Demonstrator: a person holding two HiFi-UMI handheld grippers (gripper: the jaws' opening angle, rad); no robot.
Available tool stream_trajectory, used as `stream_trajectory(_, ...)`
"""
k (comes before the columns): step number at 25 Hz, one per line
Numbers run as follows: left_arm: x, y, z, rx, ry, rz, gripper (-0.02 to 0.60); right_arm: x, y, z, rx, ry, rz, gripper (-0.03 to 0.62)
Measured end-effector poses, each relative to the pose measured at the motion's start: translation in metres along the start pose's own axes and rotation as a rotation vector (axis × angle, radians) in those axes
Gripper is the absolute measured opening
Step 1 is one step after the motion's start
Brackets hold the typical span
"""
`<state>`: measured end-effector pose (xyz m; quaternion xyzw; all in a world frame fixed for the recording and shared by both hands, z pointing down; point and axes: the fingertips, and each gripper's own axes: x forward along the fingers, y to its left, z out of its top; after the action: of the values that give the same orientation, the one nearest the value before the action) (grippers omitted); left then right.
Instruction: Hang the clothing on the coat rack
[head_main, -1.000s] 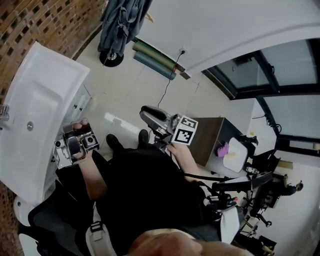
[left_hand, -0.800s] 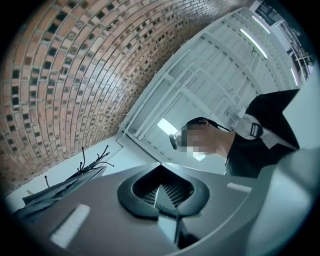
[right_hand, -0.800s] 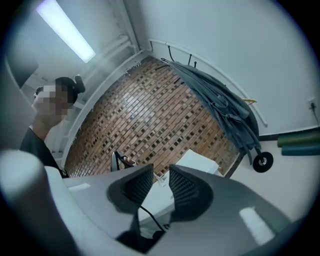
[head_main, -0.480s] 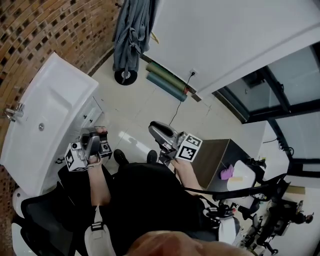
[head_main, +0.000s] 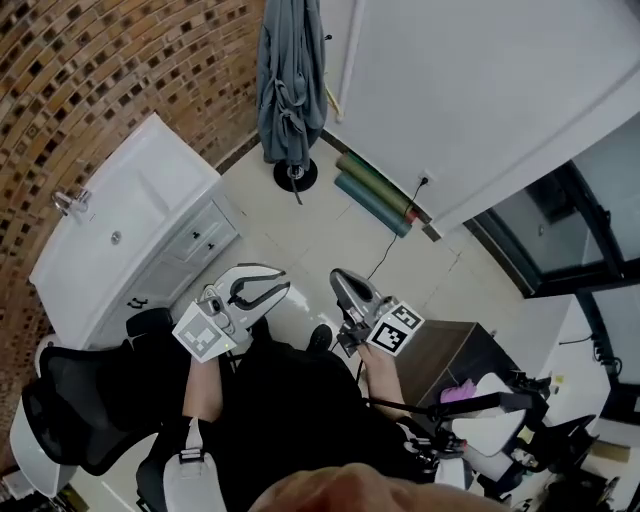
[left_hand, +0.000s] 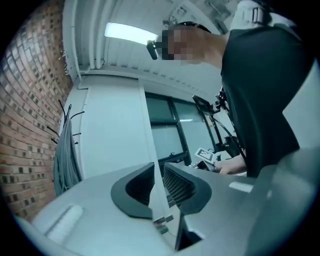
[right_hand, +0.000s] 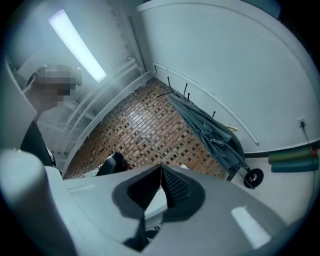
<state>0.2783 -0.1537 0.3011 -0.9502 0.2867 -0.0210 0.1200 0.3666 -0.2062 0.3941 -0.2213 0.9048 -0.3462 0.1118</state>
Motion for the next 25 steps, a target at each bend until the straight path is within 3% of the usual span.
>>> stream_trajectory(4, 0.014, -0.022, -0.003, 0.120, 0.099, 0.078, 0.034, -0.018, -0.019, -0.001, -0.036, 0.032, 0.014, 0.000)
stream_trajectory(7, 0.006, -0.035, -0.004, 0.142, 0.158, 0.108, 0.003, -0.023, -0.018, 0.004, -0.065, 0.033, 0.025, 0.000)
stream_trajectory(9, -0.002, -0.028, 0.002, 0.144, 0.147, 0.142, 0.003, -0.022, -0.011, 0.012, -0.107, 0.020, 0.027, 0.000)
stream_trajectory(13, -0.018, -0.001, 0.014, 0.094, 0.091, 0.220, 0.003, -0.007, 0.009, 0.027, -0.247, 0.021, 0.017, 0.000)
stream_trajectory(20, -0.036, 0.045, 0.043, 0.000, -0.089, 0.287, 0.003, 0.059, 0.077, 0.071, -0.662, 0.021, 0.042, 0.000)
stream_trajectory(25, -0.087, 0.105, 0.058, -0.059, -0.237, 0.410, 0.003, 0.129, 0.093, 0.051, -0.722, 0.132, 0.024, 0.000)
